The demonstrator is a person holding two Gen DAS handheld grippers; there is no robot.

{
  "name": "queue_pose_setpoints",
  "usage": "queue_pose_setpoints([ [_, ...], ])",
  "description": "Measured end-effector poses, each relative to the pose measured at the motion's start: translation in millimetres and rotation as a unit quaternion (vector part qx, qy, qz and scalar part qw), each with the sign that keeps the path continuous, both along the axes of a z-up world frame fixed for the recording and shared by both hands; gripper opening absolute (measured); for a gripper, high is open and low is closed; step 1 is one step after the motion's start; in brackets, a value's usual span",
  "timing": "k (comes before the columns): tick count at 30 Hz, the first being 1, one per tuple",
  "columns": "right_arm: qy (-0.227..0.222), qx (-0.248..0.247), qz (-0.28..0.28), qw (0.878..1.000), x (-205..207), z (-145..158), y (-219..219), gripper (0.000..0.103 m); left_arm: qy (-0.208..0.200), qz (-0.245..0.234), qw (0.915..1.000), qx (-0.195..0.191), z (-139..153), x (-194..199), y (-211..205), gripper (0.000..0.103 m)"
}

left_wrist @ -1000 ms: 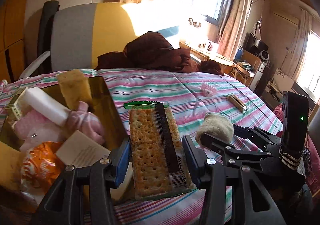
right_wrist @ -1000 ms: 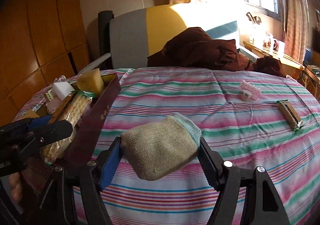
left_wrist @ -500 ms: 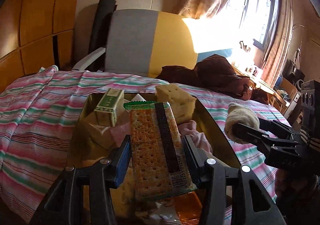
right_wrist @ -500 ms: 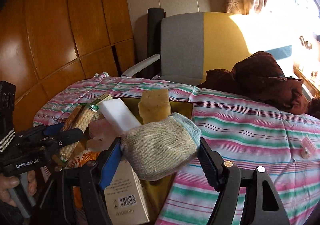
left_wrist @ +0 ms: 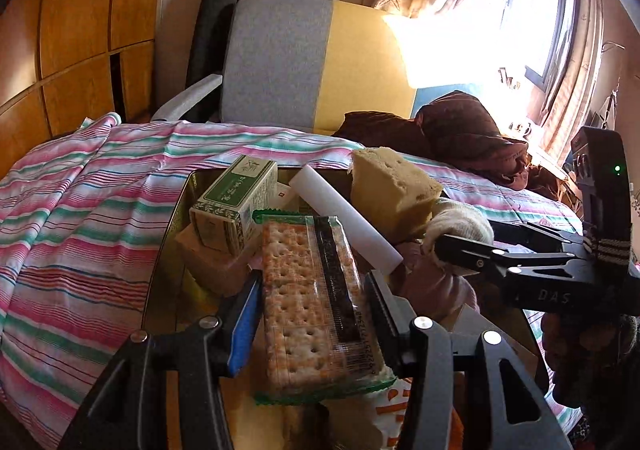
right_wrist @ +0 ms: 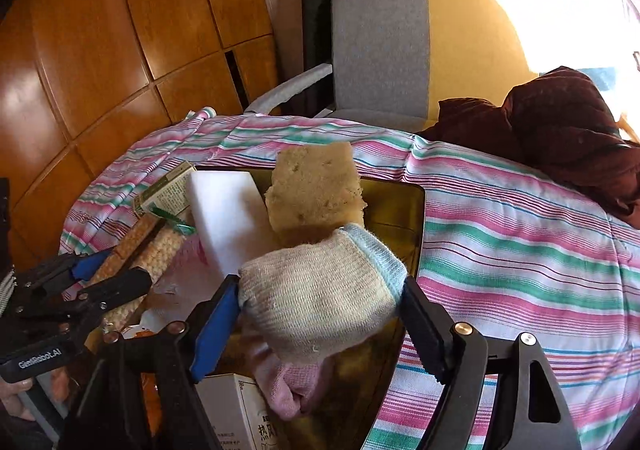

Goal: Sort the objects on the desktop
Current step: 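Lower the crackers and sock into the tin and open both tools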

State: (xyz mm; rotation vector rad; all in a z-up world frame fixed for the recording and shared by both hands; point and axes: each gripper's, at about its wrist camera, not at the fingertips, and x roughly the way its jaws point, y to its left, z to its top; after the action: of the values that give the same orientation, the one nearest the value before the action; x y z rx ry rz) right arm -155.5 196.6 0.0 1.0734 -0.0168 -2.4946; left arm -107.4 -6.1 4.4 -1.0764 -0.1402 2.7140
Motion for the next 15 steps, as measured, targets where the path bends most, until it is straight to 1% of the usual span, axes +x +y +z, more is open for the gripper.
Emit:
queue_pose_setpoints([
  [3, 0.007, 0.0, -0.007, 1.0, 5.6, 1.9, 1.6, 0.08, 0.002, 0.003, 1.0, 0.009, 1.9, 3.6, -2.6, 0.052],
  [6, 0.013, -0.017, -0.01, 1.0, 12.1, 5.9, 4.5, 0.082, 0.006, 0.006, 0.9998, 0.019, 4.9, 8.6, -6.5, 0.052],
  [11, 0.023, -0.047, -0.025, 0.998, 23.0, 11.4, 13.4, 0.083, 0.013, 0.011, 0.9992, 0.036, 9.8, 16.9, -12.8, 0.057],
  [12, 0.025, -0.055, -0.03, 0.998, 26.4, 12.9, 16.6, 0.083, 0.014, 0.012, 0.9991, 0.039, 10.8, 18.6, -14.1, 0.06],
  [13, 0.027, -0.062, -0.034, 0.997, 30.0, 14.4, 19.9, 0.083, 0.016, 0.012, 0.9989, 0.042, 11.8, 20.2, -15.4, 0.061],
  [15, 0.032, -0.073, -0.043, 0.996, 38.5, 17.4, 27.8, 0.083, 0.018, 0.014, 0.9985, 0.049, 13.8, 23.6, -17.9, 0.061],
])
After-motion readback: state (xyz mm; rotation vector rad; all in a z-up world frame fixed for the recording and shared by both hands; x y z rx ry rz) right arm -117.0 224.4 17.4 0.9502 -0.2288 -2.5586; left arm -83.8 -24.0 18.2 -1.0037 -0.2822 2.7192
